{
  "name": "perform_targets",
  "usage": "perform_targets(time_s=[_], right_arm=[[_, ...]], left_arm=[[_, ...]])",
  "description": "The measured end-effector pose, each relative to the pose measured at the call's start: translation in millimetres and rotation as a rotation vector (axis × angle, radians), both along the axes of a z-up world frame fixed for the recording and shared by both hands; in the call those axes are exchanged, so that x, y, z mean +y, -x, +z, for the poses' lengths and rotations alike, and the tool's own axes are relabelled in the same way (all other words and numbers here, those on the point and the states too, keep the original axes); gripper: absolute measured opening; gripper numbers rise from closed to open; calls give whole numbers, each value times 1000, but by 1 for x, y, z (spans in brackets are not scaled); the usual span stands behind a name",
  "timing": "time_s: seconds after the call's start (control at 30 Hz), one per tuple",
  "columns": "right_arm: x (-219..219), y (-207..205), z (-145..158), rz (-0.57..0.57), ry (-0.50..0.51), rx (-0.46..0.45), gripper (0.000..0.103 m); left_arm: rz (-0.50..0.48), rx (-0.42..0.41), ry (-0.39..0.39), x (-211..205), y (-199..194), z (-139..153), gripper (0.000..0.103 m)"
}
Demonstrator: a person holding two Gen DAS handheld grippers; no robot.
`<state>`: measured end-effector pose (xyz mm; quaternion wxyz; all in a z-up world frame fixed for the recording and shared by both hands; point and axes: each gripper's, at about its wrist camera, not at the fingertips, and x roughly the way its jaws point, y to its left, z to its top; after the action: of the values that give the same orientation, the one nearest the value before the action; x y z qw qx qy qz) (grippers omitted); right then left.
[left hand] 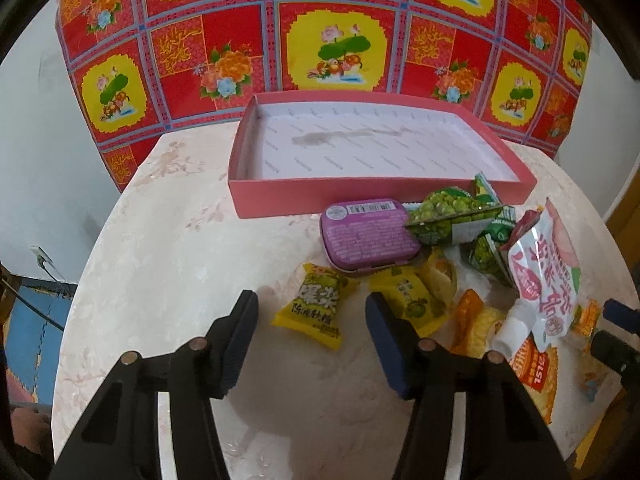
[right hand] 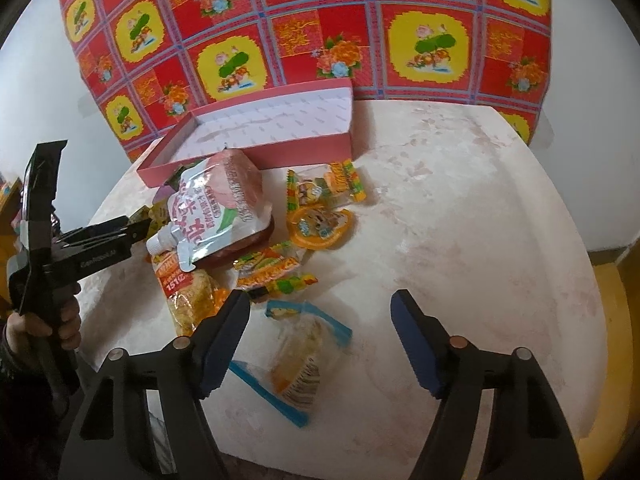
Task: Organize snacks
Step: 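Move the left tool toward a yellow packet while the right tool approaches the rainbow candy stick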
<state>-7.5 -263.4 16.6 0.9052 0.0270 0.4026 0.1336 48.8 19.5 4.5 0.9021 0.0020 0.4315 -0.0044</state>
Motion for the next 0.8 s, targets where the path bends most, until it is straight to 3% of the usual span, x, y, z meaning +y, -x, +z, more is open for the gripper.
perform_targets(time_s=[0.17,0.3,0.7,0.8], right_arm=[[19,-3,-1,63,41,-9,76],[28,-7,-6,83,58,-2,75],[31,-20,-14,99,37,14,64],[28,-20,-14,80,35,11,57]], left_arm=[[21,-10,6,4,0,0,51],[22,-20,3,4,1,0,50],[22,-32,2,3,2,-1,50],[26,-28,2,3,0,0,50]])
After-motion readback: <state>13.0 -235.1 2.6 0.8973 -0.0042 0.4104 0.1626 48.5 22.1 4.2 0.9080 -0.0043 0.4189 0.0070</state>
